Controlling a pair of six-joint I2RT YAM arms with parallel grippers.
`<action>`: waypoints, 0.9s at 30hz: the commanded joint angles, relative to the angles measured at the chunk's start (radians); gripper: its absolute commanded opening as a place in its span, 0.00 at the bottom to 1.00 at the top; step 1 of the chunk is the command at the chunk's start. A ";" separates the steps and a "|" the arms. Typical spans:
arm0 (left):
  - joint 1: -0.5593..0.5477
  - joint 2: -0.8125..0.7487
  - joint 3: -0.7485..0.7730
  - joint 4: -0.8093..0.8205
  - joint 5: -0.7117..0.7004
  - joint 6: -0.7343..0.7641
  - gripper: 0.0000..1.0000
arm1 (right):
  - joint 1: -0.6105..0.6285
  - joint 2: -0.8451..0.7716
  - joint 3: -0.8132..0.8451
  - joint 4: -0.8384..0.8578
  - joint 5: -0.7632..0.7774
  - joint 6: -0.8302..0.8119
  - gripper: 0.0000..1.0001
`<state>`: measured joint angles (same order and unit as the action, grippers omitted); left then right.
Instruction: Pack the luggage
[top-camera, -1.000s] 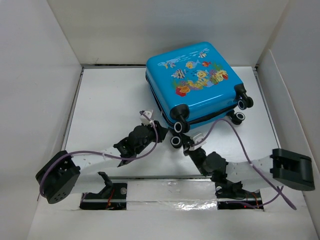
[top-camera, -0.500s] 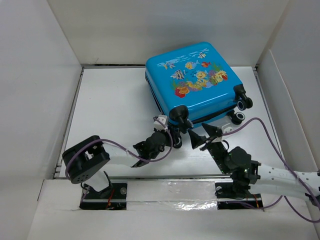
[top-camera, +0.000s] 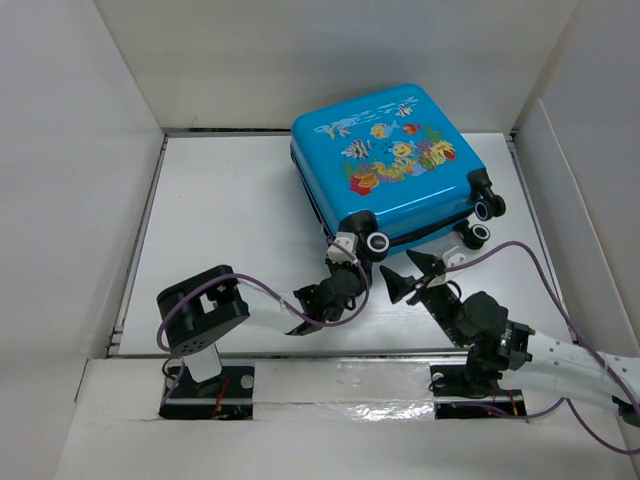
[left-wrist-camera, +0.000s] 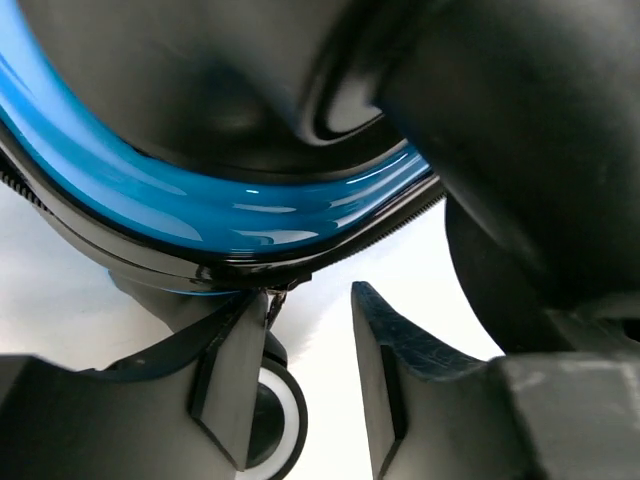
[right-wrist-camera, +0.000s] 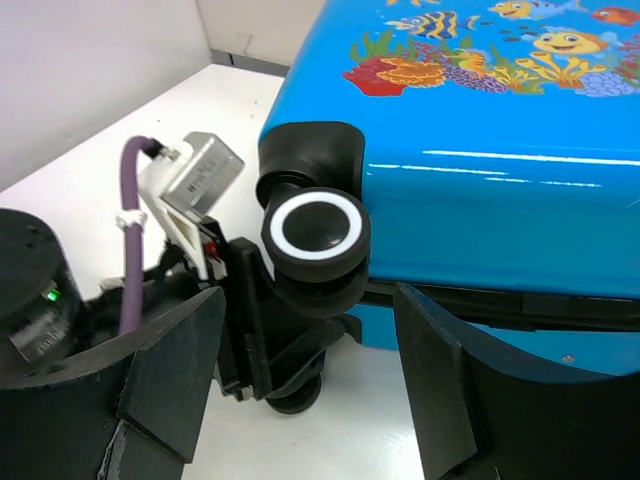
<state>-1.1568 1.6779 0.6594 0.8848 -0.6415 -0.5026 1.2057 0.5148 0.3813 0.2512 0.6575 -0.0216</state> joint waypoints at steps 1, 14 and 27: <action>0.005 0.006 0.083 0.034 -0.187 0.036 0.34 | -0.006 -0.009 0.030 -0.029 -0.068 0.011 0.74; -0.026 -0.003 0.071 0.111 -0.300 0.130 0.00 | -0.073 0.057 0.080 -0.087 -0.110 0.020 0.84; 0.023 -0.063 -0.082 0.201 -0.193 0.108 0.00 | -0.267 0.462 0.329 -0.171 -0.291 0.077 0.99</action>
<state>-1.1759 1.6802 0.6094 0.9718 -0.7704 -0.3977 0.9813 0.9253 0.6632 0.0933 0.4606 0.0364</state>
